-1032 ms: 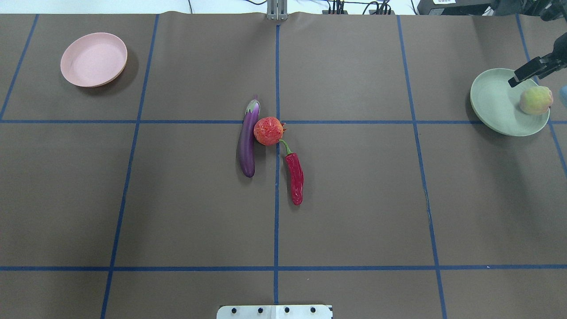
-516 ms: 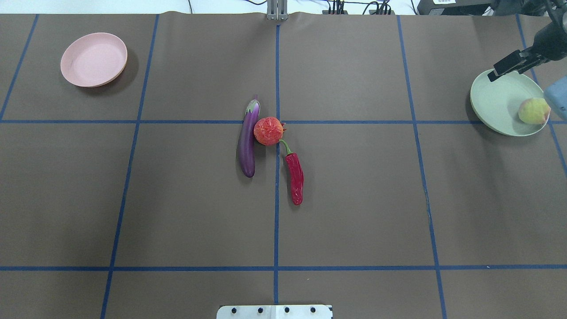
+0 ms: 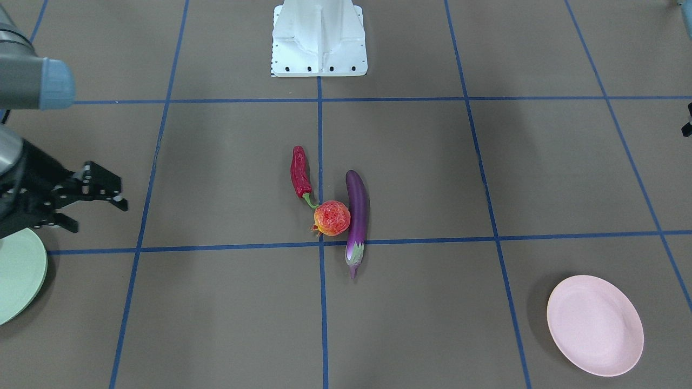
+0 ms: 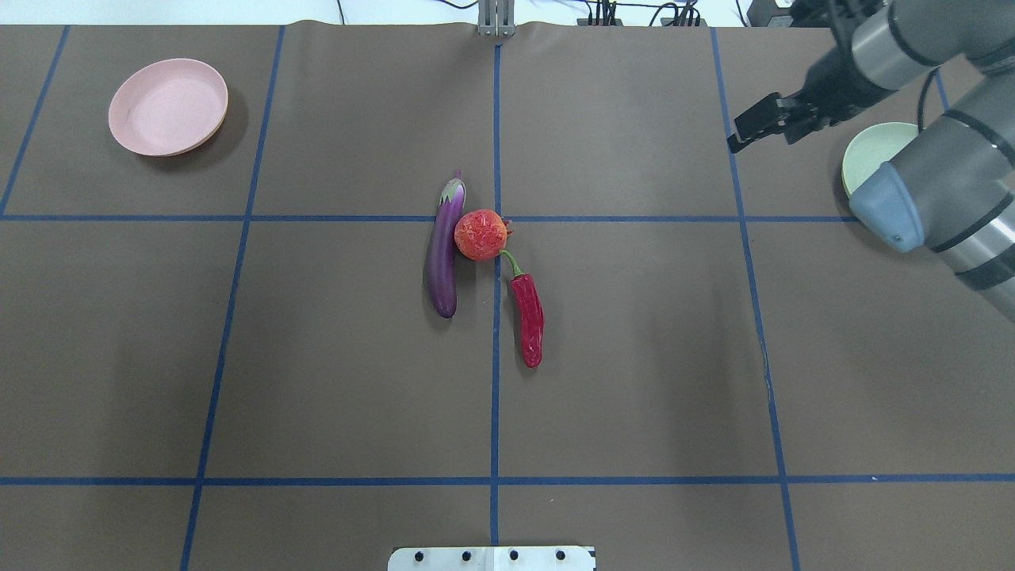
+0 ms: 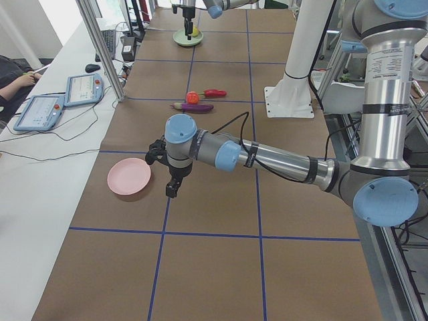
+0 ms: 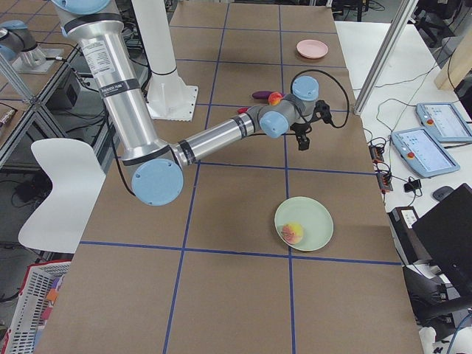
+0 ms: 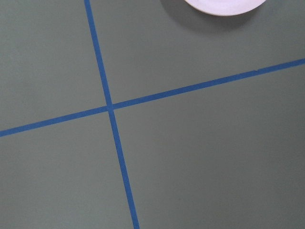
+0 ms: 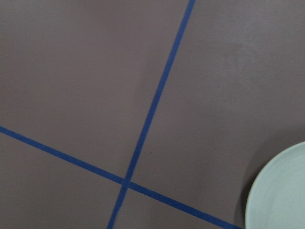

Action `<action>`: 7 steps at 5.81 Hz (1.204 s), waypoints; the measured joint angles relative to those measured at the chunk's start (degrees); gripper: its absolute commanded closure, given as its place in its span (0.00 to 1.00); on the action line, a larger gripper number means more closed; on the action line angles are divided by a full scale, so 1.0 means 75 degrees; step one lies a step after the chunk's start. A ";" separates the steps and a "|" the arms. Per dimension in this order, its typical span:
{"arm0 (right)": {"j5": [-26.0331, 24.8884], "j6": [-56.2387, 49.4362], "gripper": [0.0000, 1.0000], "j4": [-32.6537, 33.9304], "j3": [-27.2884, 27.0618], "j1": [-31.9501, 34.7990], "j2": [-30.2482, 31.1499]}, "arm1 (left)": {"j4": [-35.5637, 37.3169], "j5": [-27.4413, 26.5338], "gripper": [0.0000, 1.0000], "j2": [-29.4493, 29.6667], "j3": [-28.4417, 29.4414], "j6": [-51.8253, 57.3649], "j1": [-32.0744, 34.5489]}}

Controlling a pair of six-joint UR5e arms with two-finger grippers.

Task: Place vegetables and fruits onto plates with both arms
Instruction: 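Release the peach and move the right gripper to the pomegranate, then lower the right gripper and grasp the red pomegranate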

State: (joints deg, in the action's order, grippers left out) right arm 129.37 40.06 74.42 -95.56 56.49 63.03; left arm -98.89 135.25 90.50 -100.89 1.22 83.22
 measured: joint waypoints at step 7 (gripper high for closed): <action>-0.3985 0.2298 0.01 0.0462 0.3686 -0.3181 -0.4168 | -0.1590 0.0013 0.00 0.0729 0.1858 -0.0284 -0.0116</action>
State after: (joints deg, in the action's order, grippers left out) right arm 99.48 57.30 77.89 -67.91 32.63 31.77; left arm -110.82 135.35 95.96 -86.95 -0.91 82.35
